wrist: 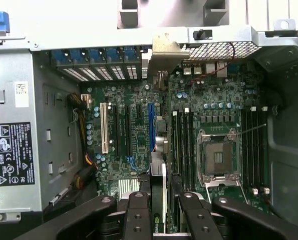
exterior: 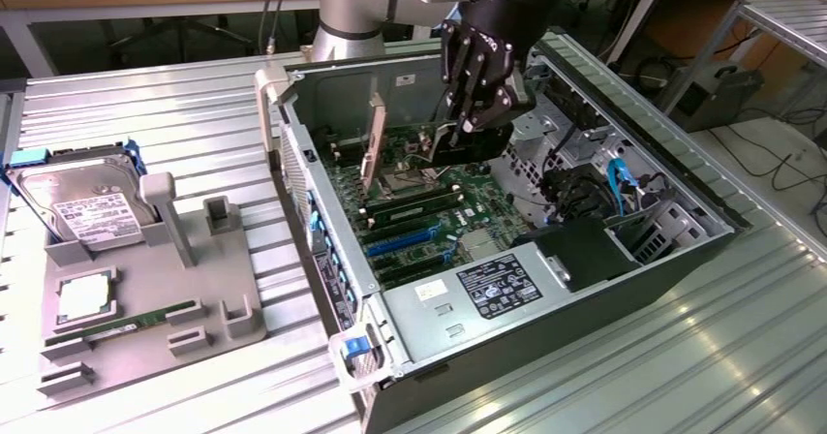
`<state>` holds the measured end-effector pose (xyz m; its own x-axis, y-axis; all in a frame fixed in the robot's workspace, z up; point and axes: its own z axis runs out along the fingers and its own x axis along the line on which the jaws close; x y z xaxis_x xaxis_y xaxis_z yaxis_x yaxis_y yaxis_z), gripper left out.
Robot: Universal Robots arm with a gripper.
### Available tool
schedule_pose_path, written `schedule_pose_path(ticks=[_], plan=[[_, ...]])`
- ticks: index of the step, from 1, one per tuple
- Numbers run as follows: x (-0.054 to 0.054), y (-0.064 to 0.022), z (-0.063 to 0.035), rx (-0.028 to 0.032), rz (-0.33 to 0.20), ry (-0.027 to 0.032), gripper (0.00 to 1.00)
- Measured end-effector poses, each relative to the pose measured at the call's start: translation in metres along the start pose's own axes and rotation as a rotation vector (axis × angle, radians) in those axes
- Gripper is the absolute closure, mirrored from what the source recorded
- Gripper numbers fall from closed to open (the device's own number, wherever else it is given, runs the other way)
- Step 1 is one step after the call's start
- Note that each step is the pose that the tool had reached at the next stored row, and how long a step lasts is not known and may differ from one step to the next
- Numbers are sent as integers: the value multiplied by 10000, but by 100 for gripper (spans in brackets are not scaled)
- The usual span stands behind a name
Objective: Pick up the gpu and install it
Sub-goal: 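Insert the gpu into the slot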
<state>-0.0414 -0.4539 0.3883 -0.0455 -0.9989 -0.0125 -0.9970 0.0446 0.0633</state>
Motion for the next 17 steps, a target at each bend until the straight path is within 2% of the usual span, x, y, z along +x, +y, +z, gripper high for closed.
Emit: schedule_pose_path(ticks=[8, 12, 17], plan=[[0, -1, 12, 1, 0, -3, 74], [1, -2, 97, 29, -1, -2, 74], [2, -3, 118, 34, -1, -6, 74]])
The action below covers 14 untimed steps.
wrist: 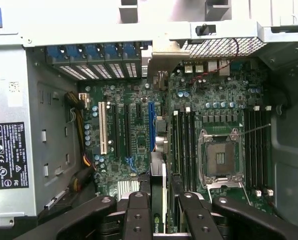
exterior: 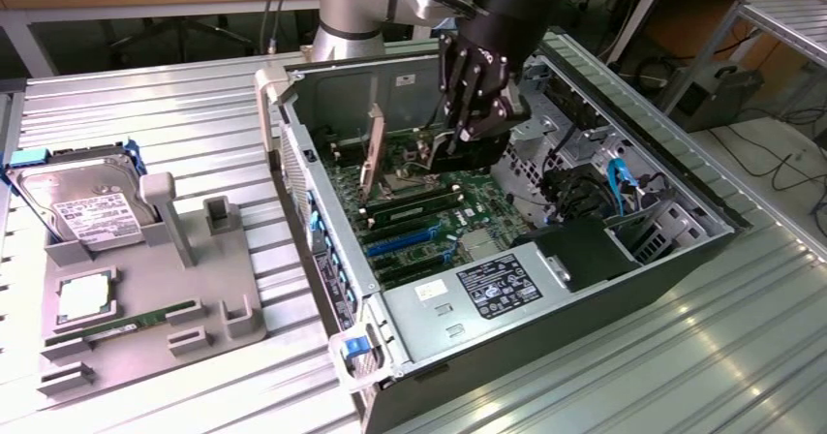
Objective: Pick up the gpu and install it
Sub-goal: 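Insert the gpu into the slot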
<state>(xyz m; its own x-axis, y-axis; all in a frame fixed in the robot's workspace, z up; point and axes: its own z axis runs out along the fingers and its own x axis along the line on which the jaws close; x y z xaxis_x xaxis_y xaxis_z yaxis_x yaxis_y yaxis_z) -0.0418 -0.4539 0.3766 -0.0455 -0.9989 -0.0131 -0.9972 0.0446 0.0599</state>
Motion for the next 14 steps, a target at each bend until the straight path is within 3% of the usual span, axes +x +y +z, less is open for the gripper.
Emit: schedule_pose_path(ticks=[5, 7, 9, 10, 11, 14], plan=[[2, 7, 112, 26, -5, 2, 74], [7, 39, 360, 75, -14, 0, 74], [9, 49, 452, 88, -15, -1, 74], [9, 49, 468, 91, -14, 0, 74], [11, 63, 518, 172, -21, -4, 74], [12, 74, 546, 177, -72, 3, 74]])
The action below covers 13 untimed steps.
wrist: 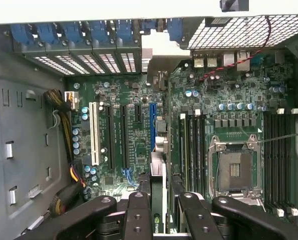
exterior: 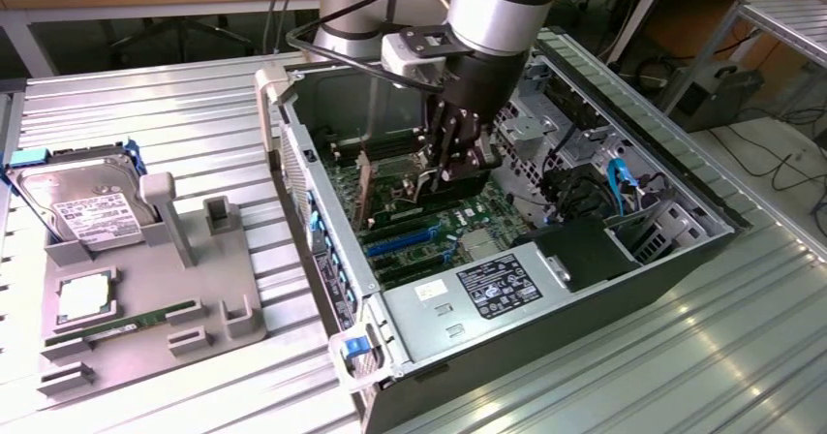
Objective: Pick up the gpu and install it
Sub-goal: 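Insert the gpu into the slot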
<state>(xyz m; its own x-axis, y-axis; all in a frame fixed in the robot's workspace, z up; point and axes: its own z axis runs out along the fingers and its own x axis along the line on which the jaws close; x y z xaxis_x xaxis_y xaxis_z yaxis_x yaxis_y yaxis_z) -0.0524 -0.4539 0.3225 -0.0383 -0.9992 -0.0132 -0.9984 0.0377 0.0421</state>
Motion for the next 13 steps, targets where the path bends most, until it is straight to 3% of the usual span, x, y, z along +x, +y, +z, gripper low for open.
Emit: schedule_pose_path(ticks=[3, 4, 5, 13], plan=[[1, 11, 20, 2, 1, -3, 74], [5, 61, 147, 13, -2, 0, 74], [6, 63, 176, 13, -10, 0, 74], [33, 129, 233, 12, -82, 2, 74]])
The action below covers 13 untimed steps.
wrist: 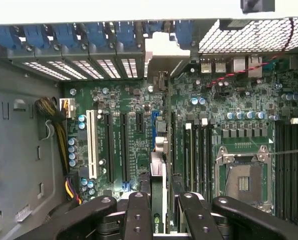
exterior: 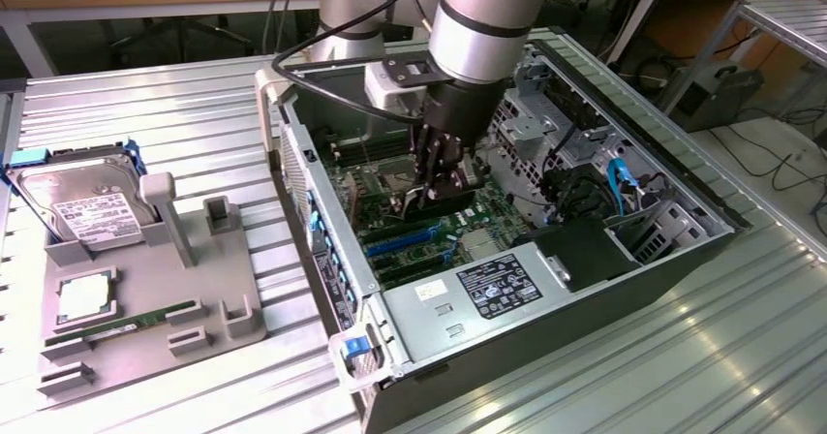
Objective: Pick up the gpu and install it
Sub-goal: 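Insert the gpu into the slot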
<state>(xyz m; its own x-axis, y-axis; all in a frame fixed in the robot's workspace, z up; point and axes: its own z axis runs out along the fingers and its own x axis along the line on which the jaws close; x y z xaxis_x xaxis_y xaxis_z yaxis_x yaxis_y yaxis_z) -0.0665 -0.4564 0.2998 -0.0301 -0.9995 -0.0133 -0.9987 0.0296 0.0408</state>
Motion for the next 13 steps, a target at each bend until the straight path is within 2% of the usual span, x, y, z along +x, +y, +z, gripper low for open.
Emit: schedule_pose_path(ticks=[8, 13], plan=[[21, 35, 53, -3, -158, 21, 74], [24, 72, 132, 5, -188, 22, 74]])
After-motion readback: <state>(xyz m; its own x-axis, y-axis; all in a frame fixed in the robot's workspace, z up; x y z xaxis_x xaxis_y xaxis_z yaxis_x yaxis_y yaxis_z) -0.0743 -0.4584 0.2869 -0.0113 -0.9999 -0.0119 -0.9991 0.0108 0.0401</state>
